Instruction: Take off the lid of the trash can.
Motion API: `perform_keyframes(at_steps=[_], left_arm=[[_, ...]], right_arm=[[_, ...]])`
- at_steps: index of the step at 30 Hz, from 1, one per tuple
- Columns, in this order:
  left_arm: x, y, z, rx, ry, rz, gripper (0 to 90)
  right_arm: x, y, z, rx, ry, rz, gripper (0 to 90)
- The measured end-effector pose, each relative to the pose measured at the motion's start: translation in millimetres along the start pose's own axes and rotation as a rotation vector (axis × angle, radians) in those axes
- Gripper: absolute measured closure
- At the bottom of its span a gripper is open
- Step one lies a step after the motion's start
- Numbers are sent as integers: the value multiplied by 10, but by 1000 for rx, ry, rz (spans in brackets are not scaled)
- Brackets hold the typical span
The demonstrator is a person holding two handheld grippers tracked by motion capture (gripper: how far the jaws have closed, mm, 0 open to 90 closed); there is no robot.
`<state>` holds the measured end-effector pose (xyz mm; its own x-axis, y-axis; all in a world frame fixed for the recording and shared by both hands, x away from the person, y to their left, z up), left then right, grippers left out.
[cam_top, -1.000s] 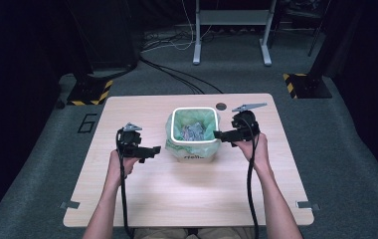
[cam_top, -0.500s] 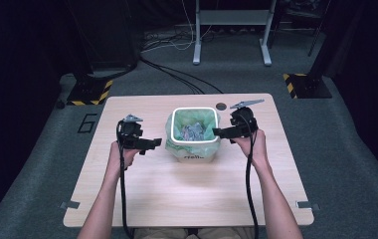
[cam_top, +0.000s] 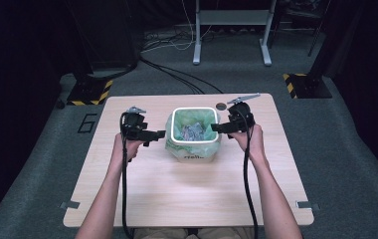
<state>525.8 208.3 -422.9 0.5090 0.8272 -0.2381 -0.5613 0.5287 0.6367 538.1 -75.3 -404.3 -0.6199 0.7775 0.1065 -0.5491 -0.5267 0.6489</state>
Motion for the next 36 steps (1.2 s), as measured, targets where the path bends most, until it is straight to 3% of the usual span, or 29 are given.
perform_keyframes(at_steps=[7, 8, 14, 24, 36], left_arm=[[-48, -130, 116, 15, 4, -18, 107], [-68, -165, 144, 11, -1, -19, 114], [-115, -270, 153, 23, -16, -14, 182], [-157, -449, 146, 50, -14, -59, 333], [-228, -582, 100, 82, 12, -113, 445]], right_arm=[[-15, -122, -13, 19, -16, 1, 182], [-13, -143, -17, 16, -27, 14, 220], [-32, -190, -43, 0, -68, 45, 337], [-76, -319, -126, 29, -83, 38, 472], [-46, -448, -175, 54, -84, 42, 509]])
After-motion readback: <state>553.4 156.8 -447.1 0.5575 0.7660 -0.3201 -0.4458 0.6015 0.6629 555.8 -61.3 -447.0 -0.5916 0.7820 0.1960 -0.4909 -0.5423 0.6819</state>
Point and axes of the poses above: each handheld gripper's, and its own axes: y roughly backward along the jaws, z roughly out of its top, x roughly to its left, the point moved 6 cm from there along -y, roughly forward along the jaws, and after that the axes turned 4 degrees about y, right-handed, at the moved point
